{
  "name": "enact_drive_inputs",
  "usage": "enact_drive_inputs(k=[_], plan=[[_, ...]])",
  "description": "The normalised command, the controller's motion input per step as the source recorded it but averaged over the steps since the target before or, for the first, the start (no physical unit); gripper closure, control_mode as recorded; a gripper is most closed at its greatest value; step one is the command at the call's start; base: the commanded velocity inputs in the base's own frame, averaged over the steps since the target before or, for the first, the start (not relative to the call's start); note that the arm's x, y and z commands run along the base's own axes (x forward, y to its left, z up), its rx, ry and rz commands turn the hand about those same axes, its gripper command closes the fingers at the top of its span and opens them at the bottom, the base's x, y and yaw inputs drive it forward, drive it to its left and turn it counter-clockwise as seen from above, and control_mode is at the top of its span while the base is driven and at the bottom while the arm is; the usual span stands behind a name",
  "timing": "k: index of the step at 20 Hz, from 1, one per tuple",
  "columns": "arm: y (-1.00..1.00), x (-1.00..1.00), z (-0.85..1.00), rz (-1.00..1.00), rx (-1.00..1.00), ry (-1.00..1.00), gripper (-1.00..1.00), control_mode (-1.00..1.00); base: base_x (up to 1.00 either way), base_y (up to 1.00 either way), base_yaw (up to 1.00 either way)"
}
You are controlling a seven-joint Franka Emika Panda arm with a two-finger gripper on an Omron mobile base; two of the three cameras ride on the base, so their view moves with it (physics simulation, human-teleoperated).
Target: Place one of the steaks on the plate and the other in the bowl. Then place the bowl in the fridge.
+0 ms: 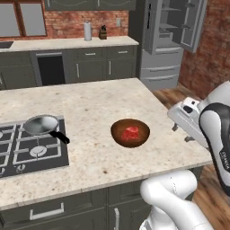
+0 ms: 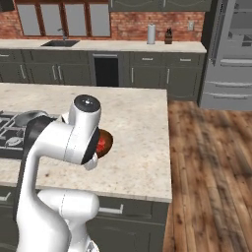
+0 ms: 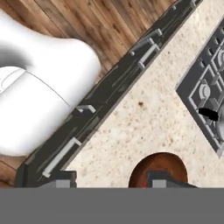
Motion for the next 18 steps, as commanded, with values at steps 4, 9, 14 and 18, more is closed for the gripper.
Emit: enact_drive_inputs(k=[4,9,14,18], plan=[[0.13,0.18,-0.25,0.13,-0.04,-0.02,-1.0,-1.0,0.0,0.0,0.0],[0.07,0.33,-0.23,0.06,-0.01,-0.02,-1.0,-1.0,0.0,0.0,0.0],[0.0,0.25,-0.24,0.0,0.0,-0.04,-1.0,-1.0,0.0,0.0,0.0],[0.0,0.32,-0.26,0.0,0.0,-0.01,-1.0,-1.0,0.0,0.0,0.0]])
